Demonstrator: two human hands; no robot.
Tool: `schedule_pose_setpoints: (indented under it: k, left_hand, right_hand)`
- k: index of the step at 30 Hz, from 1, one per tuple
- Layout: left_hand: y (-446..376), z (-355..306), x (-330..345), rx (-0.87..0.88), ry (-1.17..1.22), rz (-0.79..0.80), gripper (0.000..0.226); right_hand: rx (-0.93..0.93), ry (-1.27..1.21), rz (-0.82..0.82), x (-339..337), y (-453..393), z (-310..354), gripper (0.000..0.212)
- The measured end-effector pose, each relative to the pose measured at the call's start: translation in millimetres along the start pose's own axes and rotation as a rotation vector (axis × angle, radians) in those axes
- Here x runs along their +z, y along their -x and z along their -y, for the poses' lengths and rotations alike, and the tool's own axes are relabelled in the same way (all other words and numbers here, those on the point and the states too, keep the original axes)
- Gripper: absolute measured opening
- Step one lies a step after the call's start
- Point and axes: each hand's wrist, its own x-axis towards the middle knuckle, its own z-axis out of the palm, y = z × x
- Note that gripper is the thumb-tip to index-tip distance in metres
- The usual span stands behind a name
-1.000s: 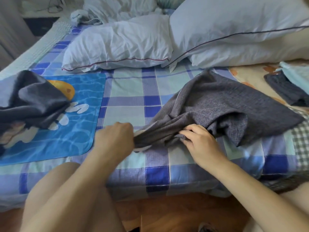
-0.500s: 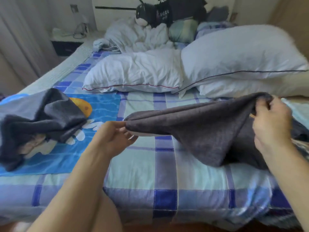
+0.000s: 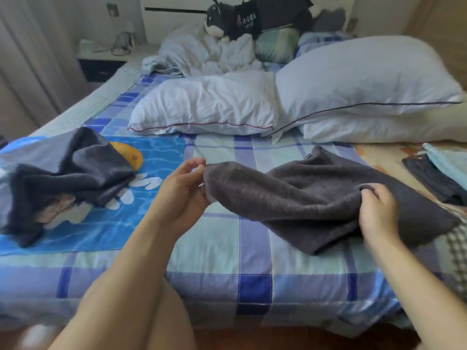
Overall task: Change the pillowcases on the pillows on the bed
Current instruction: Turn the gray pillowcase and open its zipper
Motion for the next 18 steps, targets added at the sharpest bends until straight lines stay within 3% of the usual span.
schedule_pose_setpoints:
  k: [3, 5, 6, 7, 9, 11, 14, 18]
  left_hand:
    - [8.5, 1.5, 3.9, -0.062, 0.006, 0.114, 0.015]
    - [10.2, 3.4, 10.2, -0.05, 0.013, 0.161, 0.014]
    - [10.7, 4.6, 12.9, -0.046, 0.024, 0.18, 0.014]
    - [11.2, 5.9, 15.2, -0.045, 0.04, 0.195, 0.013]
    - [12.6, 8.6, 18.1, -0.059, 0.089, 0.235, 0.012]
    - [13.8, 11.9, 18.4, -0.057, 0.07, 0.297, 0.009]
    - [17.8, 16.4, 18.7, -0.009, -0.093, 0.402, 0.022]
    - [19.8, 18.0, 15.4, 0.087, -0.317, 0.29, 0.051]
  right_hand:
    - [-0.203, 0.559, 0.11, -8.4, 10.6, -10.4, 0.013]
    - [-0.261, 0.906, 0.249, -8.7, 17.2, -10.8, 0.033]
    - [-0.342, 0.961, 0.255, -8.1, 21.4, -5.5, 0.046]
    - [-0.449, 0.881, 0.224, -6.7, 26.7, 3.3, 0.051]
    - [-0.649, 0.536, 0.187, -1.8, 46.9, 35.8, 0.043]
    - [-0.759, 0.313, 0.322, 9.1, 73.8, 69.0, 0.031]
    - [-0.692, 0.228, 0.593, 30.3, 101.1, 90.8, 0.039]
    - [-0.641, 0.251, 0.548, 44.1, 110.5, 75.7, 0.037]
